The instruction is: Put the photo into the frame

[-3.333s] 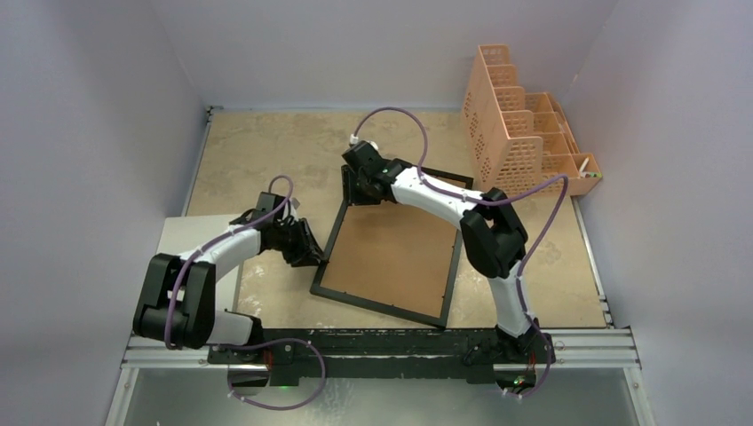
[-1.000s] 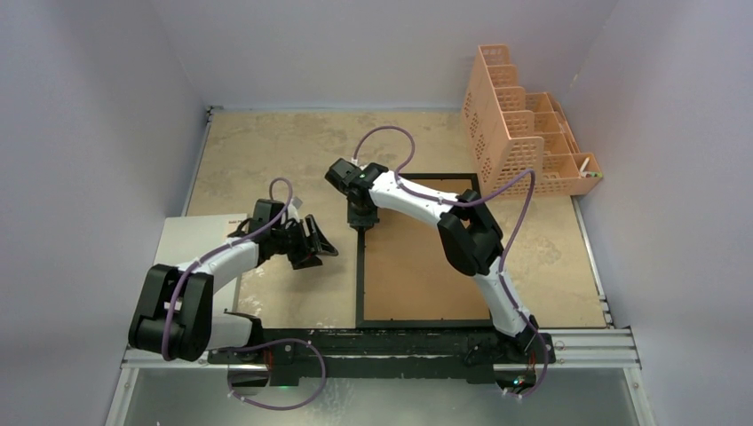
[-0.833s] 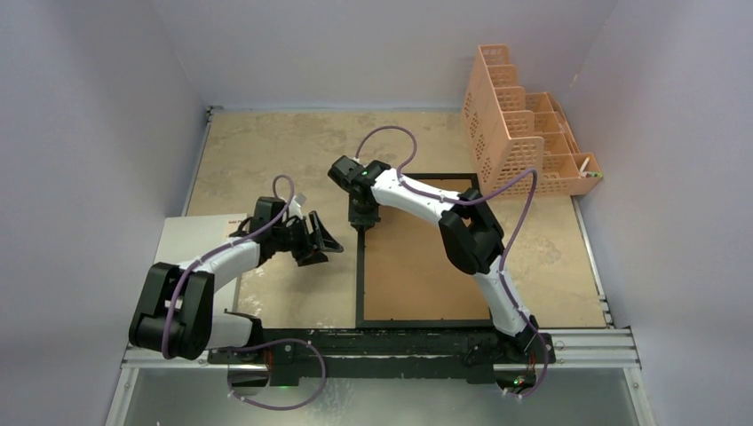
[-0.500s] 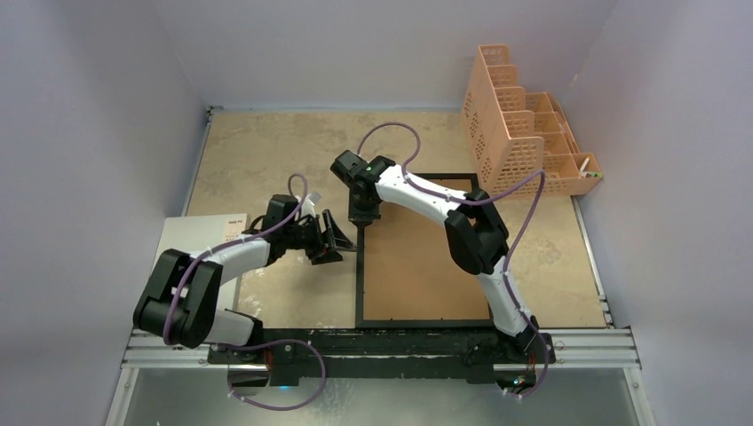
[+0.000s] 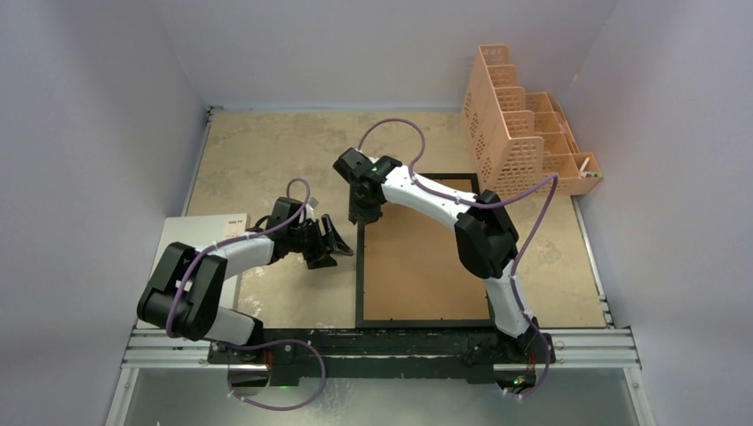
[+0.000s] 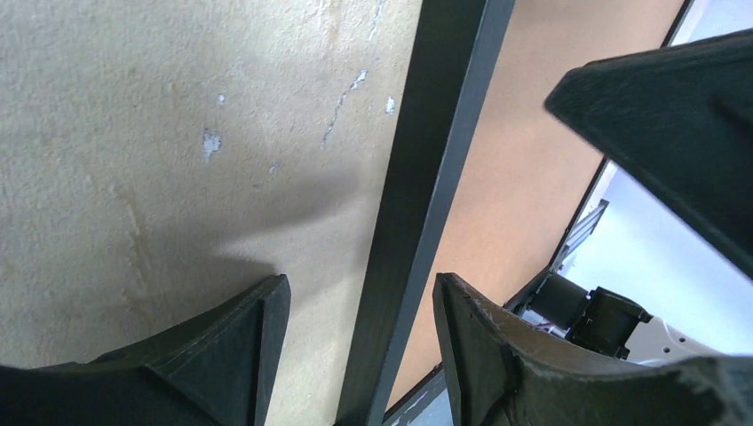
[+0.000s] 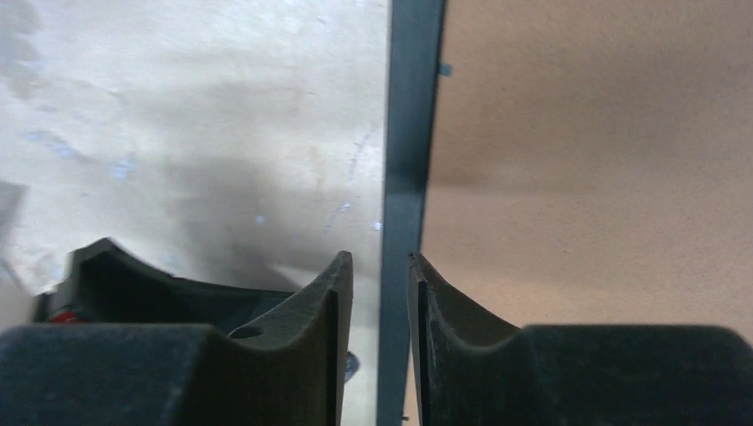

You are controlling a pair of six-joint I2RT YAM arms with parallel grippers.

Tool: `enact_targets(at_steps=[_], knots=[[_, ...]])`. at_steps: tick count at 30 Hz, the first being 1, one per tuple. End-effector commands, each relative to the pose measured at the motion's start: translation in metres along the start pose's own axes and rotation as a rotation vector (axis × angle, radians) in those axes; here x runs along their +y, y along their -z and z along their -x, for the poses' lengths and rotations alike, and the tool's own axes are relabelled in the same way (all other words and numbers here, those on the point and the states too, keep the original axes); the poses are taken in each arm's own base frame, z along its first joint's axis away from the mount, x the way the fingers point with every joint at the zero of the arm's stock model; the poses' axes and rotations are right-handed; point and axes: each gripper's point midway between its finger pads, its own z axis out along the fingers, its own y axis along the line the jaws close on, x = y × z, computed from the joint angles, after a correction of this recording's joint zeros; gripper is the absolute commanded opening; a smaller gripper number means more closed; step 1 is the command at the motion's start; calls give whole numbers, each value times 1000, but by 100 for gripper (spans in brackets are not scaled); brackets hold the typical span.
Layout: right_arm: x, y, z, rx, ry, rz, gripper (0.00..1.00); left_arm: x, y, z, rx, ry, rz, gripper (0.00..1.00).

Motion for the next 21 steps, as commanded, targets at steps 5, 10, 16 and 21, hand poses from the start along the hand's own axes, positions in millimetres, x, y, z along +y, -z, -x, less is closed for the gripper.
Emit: enact_targets(at_steps=[5, 10, 16, 21], knots=[[-19, -14, -25, 38, 35, -98, 36, -5, 1, 8, -39, -27, -4, 62], [-22, -27, -27, 52, 32, -151, 35, -6, -2, 7, -29, -42, -31, 62], [-26, -41, -38, 91, 36, -212, 32, 4, -4, 3, -18, -32, 1, 62], [-42, -46, -56, 129, 57, -306, 22, 11, -6, -2, -1, -23, 15, 61]])
